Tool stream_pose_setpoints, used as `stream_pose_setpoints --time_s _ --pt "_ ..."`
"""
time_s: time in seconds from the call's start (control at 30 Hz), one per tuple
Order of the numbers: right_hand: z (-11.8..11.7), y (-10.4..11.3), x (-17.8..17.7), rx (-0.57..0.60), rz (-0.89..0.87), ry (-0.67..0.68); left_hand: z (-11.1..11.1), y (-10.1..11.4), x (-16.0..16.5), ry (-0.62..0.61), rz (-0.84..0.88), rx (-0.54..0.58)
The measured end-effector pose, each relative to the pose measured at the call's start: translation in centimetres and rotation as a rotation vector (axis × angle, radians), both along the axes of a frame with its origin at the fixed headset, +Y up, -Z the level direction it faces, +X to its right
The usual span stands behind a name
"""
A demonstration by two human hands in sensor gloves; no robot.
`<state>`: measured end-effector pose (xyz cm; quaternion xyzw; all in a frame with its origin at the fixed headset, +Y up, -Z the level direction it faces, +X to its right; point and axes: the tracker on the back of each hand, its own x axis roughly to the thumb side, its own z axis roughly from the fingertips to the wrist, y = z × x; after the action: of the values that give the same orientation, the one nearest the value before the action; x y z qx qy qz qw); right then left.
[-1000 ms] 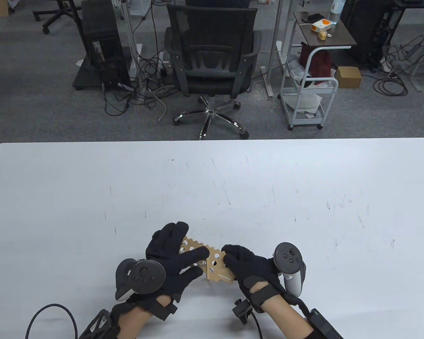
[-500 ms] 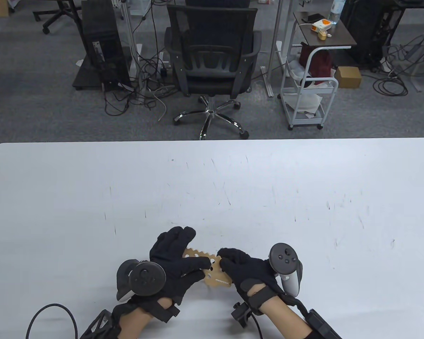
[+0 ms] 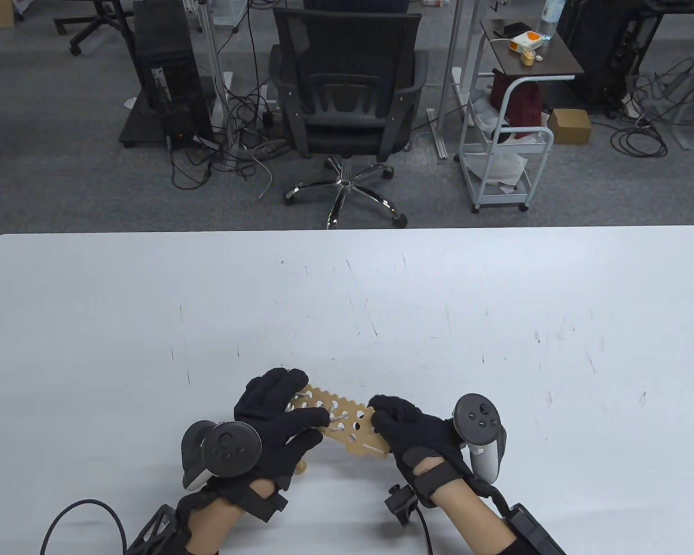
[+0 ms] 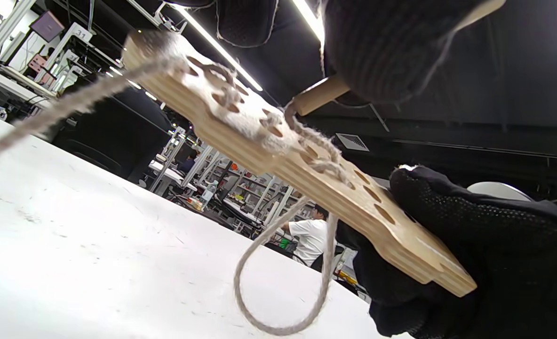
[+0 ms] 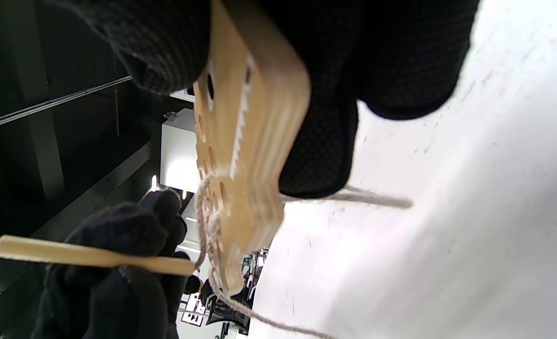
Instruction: Thread rope through all holes on crocodile lacing toy
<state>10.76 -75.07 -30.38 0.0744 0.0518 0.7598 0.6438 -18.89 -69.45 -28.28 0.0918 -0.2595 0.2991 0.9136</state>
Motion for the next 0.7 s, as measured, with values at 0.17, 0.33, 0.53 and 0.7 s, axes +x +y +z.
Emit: stream_pose_setpoints --time_s 0.17,0.33,0.53,0.7 --pt "-0.4 -0.1 0.8 -0.008 -0.009 -0.034 -0.3 0.0 -0.6 0.02 0.014 -0.004" --pt "-0.8 -0.1 1.6 -0.01 -0.021 -0.068 -0.6 -0.1 -1.2 0.045 0.026 -0.01" --pt "-1.2 -0.2 2.6 -0.017 -0.03 -0.104 -0.8 0.2 -2.2 0.076 0.05 -0.01" --pt "-1.7 -0.4 3.4 -0.025 -0.026 -0.136 -1.0 0.4 -3.0 0.105 0.07 -0.003"
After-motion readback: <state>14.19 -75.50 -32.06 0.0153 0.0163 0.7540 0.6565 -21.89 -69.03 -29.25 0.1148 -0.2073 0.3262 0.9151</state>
